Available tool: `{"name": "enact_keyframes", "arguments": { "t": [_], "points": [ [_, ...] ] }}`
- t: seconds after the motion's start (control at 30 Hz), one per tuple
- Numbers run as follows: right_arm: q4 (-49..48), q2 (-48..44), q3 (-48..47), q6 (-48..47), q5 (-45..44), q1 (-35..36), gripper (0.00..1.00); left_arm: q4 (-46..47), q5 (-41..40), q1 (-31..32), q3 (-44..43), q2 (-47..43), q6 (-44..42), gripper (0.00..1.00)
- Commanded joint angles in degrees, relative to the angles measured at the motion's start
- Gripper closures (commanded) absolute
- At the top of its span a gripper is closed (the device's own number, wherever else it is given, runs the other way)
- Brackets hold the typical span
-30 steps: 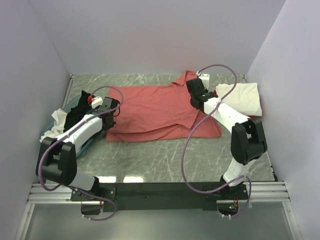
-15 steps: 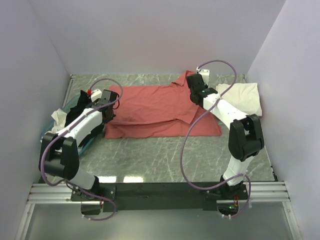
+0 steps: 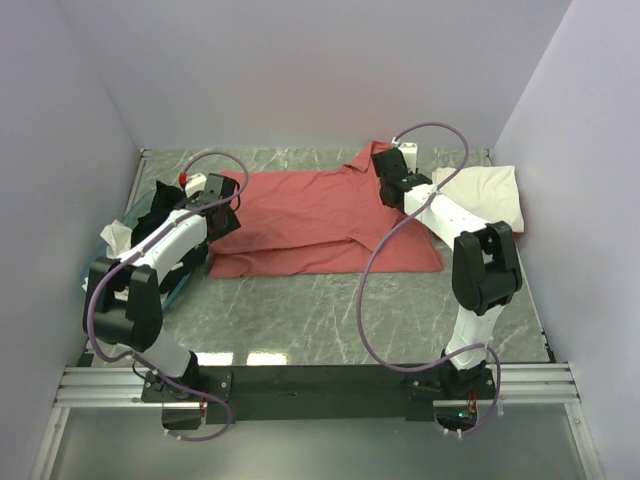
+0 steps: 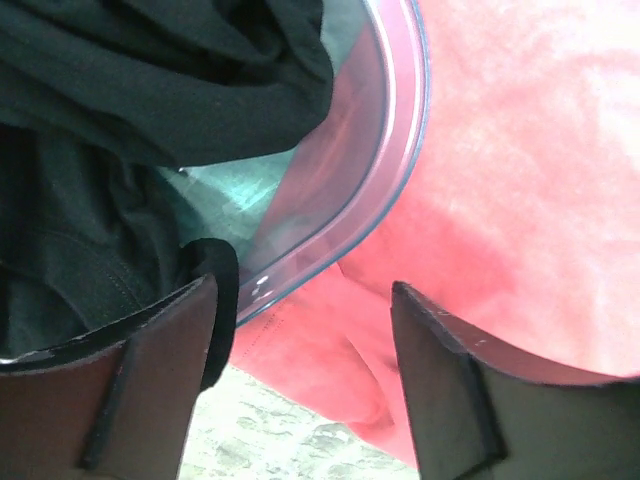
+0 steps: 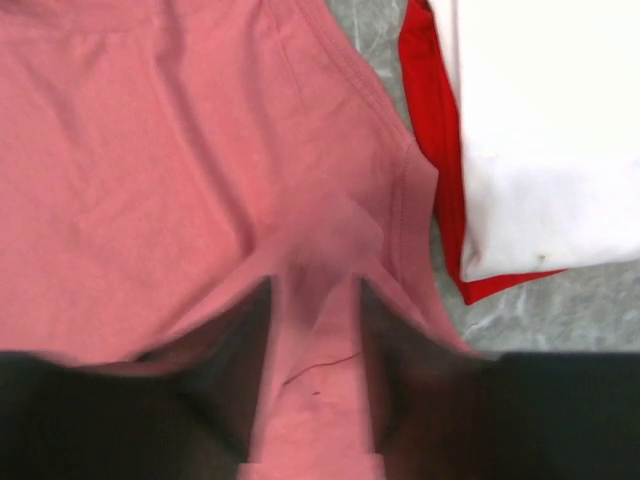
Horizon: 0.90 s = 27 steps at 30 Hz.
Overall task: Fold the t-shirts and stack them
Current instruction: Fold the tshirt
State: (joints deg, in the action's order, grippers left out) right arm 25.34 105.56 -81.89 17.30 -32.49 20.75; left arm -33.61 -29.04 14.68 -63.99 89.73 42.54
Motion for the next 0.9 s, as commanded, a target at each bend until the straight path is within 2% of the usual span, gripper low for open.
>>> {"name": "enact_keyframes", "arguments": {
  "t": [0.0,0.03,0.1,0.23,0.4,0.6,0.87],
  "points": [
    [0.15,-4.47,-2.05,0.01,1.37,-0.89,0.49,1.08,1.61,0.0,-2.28,-2.98,-0.44,0.21],
    [-0.29,-5.44,-1.53,0.01,2.33,-0.89,0.42,1.35,1.88,0.09,-1.94,-4.12,-0.53,0.18],
    [-1.0,-8.33,-0.03,0.19,3.83,-0.98,0.36,1.61,2.14,0.44,-1.76,-5.96,-0.36,0.16],
    [-0.82,-12.91,2.6,1.33,8.47,-0.98,0.3,1.7,2.41,2.19,-2.02,-8.43,-0.44,0.14],
    [-2.84,-18.01,12.0,4.57,20.16,-0.89,0.3,3.27,2.22,9.99,-1.32,-11.15,0.43,0.13],
    [-8.2,-19.16,22.9,6.43,33.96,-0.54,0.31,13.82,6.97,20.02,5.17,-12.48,0.78,0.12],
    [-9.61,-17.5,26.34,6.08,34.43,1.39,0.32,23.39,11.28,25.13,7.21,-5.1,1.05,0.12]
  ]
}}
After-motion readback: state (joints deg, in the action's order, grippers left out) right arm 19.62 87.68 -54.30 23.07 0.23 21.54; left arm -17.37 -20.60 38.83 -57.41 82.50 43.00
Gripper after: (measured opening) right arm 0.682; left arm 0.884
